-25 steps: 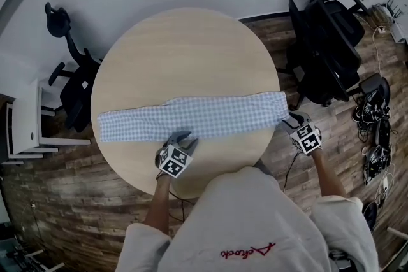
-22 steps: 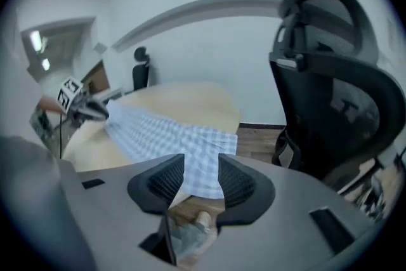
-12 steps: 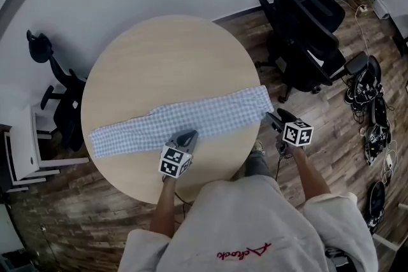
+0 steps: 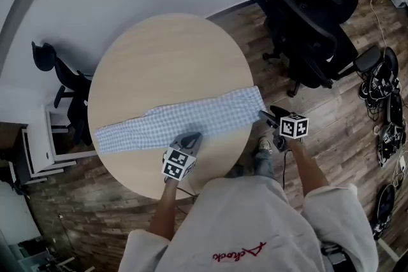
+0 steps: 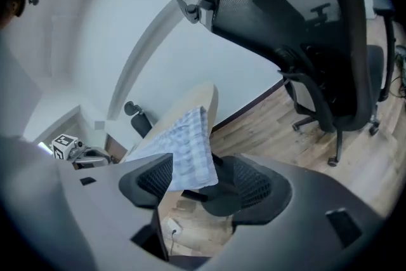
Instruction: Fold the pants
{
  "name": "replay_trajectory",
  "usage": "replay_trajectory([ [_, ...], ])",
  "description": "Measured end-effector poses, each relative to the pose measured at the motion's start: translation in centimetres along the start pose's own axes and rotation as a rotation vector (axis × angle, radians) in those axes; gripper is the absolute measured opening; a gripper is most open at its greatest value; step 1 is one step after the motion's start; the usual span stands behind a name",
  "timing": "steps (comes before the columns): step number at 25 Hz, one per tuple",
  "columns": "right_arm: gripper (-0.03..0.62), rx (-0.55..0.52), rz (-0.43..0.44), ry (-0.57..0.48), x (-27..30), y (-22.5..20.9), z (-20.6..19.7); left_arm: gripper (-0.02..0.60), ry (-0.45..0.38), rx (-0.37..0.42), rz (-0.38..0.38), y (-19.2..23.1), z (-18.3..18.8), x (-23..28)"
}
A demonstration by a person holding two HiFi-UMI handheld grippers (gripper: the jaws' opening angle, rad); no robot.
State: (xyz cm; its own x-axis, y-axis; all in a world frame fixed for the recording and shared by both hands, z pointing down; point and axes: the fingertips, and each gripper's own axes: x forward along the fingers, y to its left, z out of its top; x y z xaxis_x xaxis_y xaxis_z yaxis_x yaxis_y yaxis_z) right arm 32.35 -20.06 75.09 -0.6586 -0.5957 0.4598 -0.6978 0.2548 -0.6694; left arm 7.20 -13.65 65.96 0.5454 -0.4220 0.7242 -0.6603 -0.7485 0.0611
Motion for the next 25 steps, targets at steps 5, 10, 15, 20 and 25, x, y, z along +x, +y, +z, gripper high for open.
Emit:
replay_trajectory([
  [5,0.285,0.038,0.168,0.082,2.0,-0.4,-0.7,0.034,0.048,0.016,0.046,-2.0,2.1,1.3],
  [10,0.285,0.104,0.288,0.125,3.8,-0.9,-1.2,0.034,0.098,0.019,0.082,-3.5,2.6,2.2],
  [15,0.263,0.091,0.375,0.171,4.4,0.9,-1.4,0.034,0.125,0.014,0.099,-4.7,2.9,3.0],
  [20,0.135,0.036,0.415,0.216,3.3,2.2,-1.5,0.035,0.112,0.034,0.095,-5.3,4.2,4.1],
  [25,0.121,-0.009,0.426,0.159,1.1,3.0,1.0,0.034,0.075,0.029,0.090,-5.8,5.6,5.1],
])
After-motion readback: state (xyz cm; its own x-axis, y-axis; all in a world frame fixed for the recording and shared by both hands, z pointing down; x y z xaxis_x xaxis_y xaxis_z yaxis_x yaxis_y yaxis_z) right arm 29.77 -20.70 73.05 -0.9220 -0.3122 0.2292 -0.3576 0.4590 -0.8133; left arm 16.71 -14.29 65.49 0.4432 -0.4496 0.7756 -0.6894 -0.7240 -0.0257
